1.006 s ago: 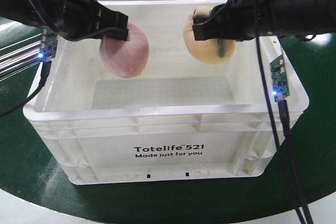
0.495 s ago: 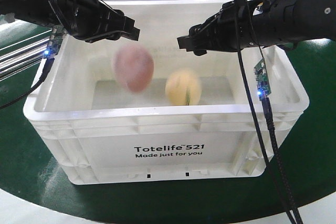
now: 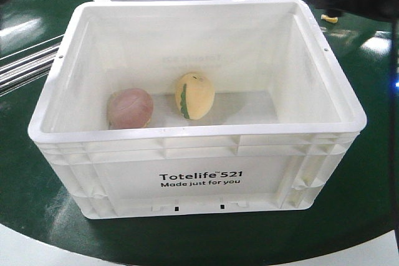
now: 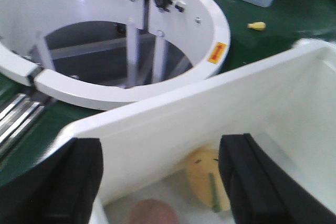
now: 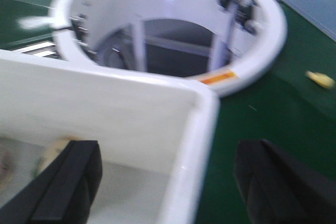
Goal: Place moving items into box and shelve
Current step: 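Move both grippers to the crate's side rims and grip them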
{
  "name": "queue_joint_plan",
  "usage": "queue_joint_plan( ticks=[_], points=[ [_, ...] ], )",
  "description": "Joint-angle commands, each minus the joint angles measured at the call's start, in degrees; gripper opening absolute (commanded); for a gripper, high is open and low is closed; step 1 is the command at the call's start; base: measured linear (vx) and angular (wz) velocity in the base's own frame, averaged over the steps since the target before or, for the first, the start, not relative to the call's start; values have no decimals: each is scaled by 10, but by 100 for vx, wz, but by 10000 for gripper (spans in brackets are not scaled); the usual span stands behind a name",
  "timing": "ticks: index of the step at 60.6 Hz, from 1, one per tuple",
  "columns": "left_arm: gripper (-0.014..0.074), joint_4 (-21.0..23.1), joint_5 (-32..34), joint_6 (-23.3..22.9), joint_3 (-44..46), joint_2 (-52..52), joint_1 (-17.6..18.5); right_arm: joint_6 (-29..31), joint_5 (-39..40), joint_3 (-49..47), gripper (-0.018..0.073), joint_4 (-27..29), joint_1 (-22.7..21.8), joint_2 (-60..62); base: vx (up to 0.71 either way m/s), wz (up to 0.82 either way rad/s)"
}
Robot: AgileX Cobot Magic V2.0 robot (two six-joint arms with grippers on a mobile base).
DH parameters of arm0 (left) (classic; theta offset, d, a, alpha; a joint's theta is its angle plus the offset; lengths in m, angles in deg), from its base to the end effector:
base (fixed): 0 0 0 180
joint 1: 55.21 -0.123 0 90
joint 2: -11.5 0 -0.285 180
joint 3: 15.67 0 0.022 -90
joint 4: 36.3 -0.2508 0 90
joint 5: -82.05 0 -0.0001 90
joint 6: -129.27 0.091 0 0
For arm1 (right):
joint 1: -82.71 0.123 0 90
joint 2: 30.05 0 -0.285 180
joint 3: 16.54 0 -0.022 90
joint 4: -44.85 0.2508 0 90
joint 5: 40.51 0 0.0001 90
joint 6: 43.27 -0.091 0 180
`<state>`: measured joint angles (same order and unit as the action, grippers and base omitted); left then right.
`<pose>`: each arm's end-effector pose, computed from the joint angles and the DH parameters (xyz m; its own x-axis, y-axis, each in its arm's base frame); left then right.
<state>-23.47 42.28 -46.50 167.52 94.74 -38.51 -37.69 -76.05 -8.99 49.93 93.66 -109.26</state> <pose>0.2724 -0.0953 0.4271 -0.5037 0.0485 -0.8625 0.3551 0.9218 -0.1555 0.2668 0.0564 0.3906 -0.5171 -0.1256 -0.8467 -0.2456 0.9694 0.0061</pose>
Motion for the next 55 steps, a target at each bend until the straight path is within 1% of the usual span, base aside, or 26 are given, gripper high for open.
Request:
queue_joint_plan(
  ticks=[1, 3, 6, 12, 17, 21, 26, 39, 43, 47, 55],
  points=[
    [559, -61, 6, -62, 13, -34, -8, 42, -21, -1, 570, 15, -40, 14, 0, 0],
    [554, -72, 5, -82, 1, -38, -9, 59, -20, 14, 570, 39, -48, 14, 0, 0],
    [546, -78, 8, -96, -24, -43, -10, 81, -9, 45, 570, 76, -52, 14, 0, 0],
    [531, -78, 14, -111, -87, -49, -10, 90, 7, 96, 570, 123, -52, 14, 0, 0],
    [521, -78, 25, -130, -142, -49, -10, 98, 23, 120, 570, 144, -52, 13, 0, 0],
    [518, -73, 25, -150, -163, -49, -10, 106, 29, 125, 568, 155, -52, 13, 0, 0],
    [517, -63, -1, -163, -167, -48, -10, 107, 37, 125, 568, 156, -52, 8, 0, 0],
    [517, -46, -37, -164, -167, -45, -10, 113, 36, 125, 561, 165, -51, -43, 0, 0],
    [517, -46, -36, -164, -167, -45, -10, 134, 42, 124, 554, 187, -51, -59, 0, 0],
    [517, -41, -37, -164, -167, -45, -10, 161, 42, 123, 543, 222, -51, -73, 0, 0],
    [507, -15, -41, -161, -167, -31, -9, 211, 31, 123, 510, 286, -51, -80, 0, 0]
  ],
)
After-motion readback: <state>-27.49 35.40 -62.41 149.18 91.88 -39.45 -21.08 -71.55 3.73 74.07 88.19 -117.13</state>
